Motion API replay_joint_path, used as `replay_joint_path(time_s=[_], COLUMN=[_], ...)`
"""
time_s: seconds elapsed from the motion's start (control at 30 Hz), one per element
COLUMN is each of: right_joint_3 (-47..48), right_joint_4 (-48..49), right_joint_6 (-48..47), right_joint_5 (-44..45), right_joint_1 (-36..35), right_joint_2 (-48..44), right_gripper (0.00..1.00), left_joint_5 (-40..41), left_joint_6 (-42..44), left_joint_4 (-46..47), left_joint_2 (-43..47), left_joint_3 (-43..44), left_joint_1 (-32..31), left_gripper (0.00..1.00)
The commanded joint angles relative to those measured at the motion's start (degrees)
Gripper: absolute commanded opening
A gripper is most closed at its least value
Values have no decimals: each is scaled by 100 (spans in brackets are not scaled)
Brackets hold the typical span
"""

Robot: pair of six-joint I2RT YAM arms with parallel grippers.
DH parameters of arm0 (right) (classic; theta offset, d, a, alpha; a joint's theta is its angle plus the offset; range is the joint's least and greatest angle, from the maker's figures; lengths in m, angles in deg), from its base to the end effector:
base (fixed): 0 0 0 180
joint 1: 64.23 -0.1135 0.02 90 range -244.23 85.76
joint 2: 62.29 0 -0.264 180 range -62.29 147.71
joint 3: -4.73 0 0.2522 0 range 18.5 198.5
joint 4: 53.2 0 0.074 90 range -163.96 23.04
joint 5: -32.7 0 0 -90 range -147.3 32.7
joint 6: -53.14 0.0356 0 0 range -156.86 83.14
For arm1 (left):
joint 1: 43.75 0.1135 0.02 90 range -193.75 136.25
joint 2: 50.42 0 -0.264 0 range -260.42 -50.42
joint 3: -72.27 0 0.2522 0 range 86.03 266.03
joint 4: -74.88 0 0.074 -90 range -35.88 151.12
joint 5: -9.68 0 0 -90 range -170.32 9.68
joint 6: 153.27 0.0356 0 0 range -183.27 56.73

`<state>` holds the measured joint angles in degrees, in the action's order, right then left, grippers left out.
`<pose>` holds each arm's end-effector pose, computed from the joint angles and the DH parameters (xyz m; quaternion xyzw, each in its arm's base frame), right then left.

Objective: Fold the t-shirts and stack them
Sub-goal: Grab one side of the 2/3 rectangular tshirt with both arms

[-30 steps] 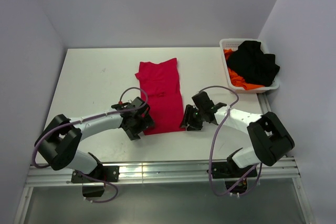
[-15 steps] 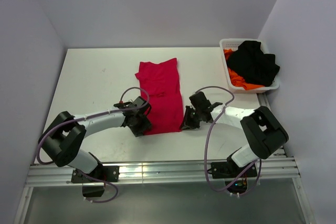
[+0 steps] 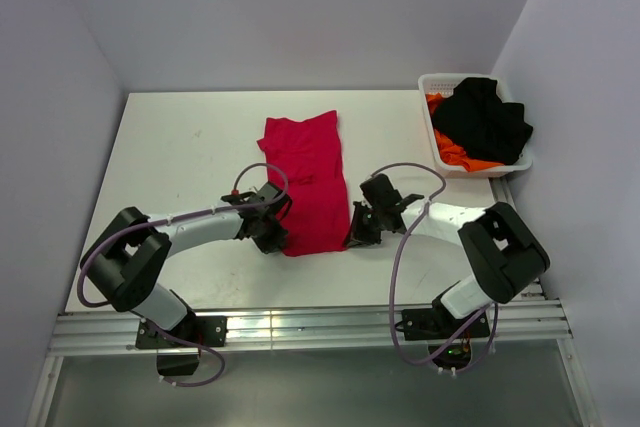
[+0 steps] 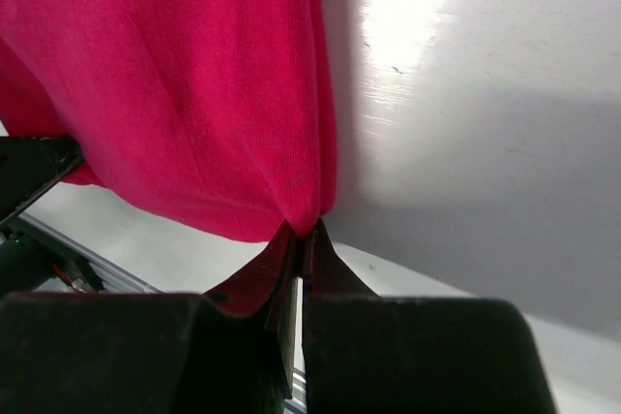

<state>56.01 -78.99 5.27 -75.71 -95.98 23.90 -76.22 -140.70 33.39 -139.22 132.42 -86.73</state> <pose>0.2169 0.1474 0.1386 0.0461 0.9548 0.2737 0.1065 0.2015 -0.1843 0.1535 -0.2974 0.9384 -0.1320 0.1162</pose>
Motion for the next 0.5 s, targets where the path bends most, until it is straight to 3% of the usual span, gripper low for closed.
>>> replay_joint_path(time_s=[0.0, 0.27, 0.47], right_joint_3=[-16, -403, -781], right_joint_4=[-308, -773, -1239], right_joint_6=[-187, -231, -196], right_joint_5=[303, 444, 549], right_joint_1=[-42, -42, -42], right_joint_2=[-252, -1235, -2272], right_gripper=[0, 0, 0], left_joint_5=[416, 434, 513], left_joint_6=[87, -149, -694], left_joint_4=[-251, -505, -953], left_joint_2=[-113, 380, 1239], left_joint_3=[-34, -393, -570], left_joint_1=[-52, -359, -922], left_gripper=[0, 0, 0])
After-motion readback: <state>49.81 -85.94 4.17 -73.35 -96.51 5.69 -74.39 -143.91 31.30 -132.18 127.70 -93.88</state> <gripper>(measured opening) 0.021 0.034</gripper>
